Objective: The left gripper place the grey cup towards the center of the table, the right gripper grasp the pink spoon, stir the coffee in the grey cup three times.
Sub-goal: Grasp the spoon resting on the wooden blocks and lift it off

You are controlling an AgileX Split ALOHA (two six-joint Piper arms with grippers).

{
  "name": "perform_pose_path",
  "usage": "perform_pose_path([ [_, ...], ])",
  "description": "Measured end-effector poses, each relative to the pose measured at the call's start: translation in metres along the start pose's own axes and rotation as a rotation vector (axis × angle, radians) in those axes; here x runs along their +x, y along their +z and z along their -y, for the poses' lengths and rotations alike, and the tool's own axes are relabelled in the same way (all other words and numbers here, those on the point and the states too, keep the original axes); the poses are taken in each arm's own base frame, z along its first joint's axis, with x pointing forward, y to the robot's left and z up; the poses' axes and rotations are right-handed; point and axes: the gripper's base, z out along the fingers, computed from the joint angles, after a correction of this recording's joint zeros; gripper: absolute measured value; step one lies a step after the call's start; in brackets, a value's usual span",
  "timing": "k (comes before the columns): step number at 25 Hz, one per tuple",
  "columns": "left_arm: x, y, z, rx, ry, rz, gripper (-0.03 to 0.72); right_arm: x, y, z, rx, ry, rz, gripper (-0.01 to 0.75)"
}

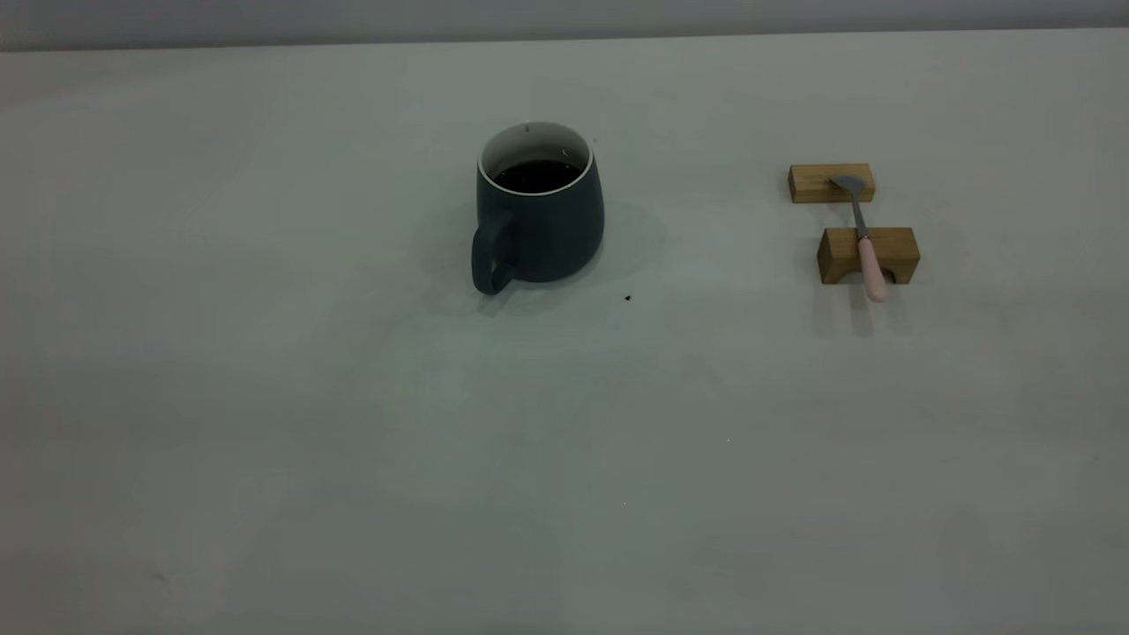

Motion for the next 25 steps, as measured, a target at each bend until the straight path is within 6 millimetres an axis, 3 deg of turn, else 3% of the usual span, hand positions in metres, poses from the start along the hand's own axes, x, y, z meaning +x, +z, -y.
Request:
perform_pose_path([
  [13, 0.05, -0.024, 0.007, -0.04, -0.057, 0.398, 0.528, 0.0, 0.0, 0.0, 0.004, -0.002, 0.003, 0.239],
  [18, 0.062, -0.028, 0.011, -0.122, -0.143, 0.488, 0.528, -0.014, -0.005, -0.003, -0.038, 0.048, 0.08, 0.239],
  [25, 0.062, -0.027, 0.011, -0.154, -0.184, 0.489, 0.528, -0.043, 0.025, -0.013, -0.121, 0.115, -0.002, 0.244],
])
